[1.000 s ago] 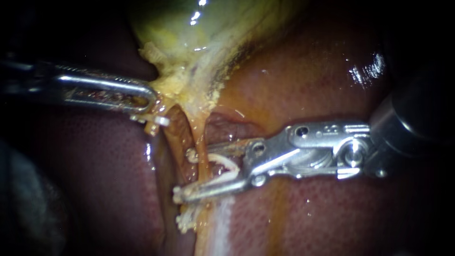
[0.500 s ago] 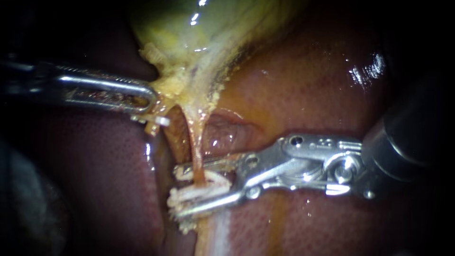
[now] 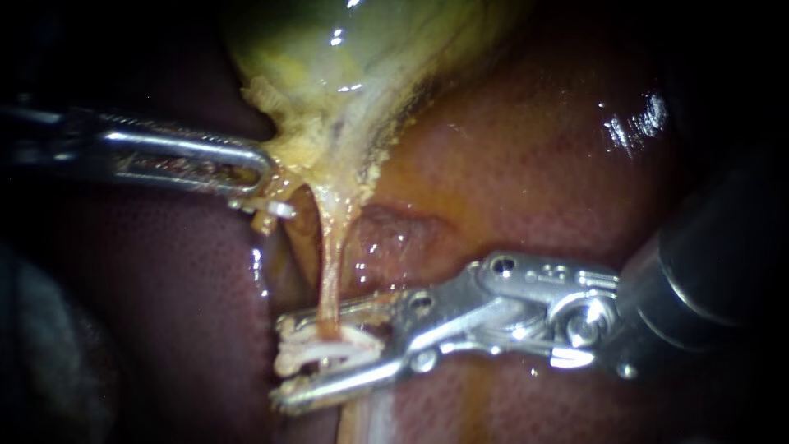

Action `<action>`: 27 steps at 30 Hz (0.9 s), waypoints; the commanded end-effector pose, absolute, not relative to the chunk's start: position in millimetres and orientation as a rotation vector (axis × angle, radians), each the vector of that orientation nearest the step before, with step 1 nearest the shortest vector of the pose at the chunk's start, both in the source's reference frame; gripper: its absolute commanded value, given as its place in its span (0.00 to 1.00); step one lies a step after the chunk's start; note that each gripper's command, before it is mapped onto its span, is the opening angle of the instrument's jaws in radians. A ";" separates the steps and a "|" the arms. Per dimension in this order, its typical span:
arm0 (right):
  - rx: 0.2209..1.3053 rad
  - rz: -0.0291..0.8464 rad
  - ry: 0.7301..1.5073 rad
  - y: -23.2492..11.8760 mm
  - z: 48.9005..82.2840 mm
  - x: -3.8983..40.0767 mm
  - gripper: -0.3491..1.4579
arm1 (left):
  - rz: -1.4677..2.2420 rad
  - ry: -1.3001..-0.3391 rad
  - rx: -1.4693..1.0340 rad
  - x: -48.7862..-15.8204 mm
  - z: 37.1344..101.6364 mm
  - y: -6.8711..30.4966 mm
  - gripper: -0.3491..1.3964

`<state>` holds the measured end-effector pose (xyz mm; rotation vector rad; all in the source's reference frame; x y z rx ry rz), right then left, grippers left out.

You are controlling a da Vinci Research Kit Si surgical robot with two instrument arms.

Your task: Clipping second clip right tube

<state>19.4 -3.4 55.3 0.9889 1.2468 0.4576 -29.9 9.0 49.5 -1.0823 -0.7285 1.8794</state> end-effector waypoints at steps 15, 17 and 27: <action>1.048 0.579 1.116 -3.3 55.4 18.5 0.00 | 1.875 -0.730 -1.078 -29.9 49.5 9.0 0.00; 1.047 0.578 1.116 -3.4 55.5 18.4 0.00 | 1.875 -0.730 -1.078 -29.9 49.5 9.0 0.00; 1.046 0.577 1.113 -3.5 55.6 18.5 0.00 | 1.875 -0.730 -1.078 -30.0 49.6 9.1 0.00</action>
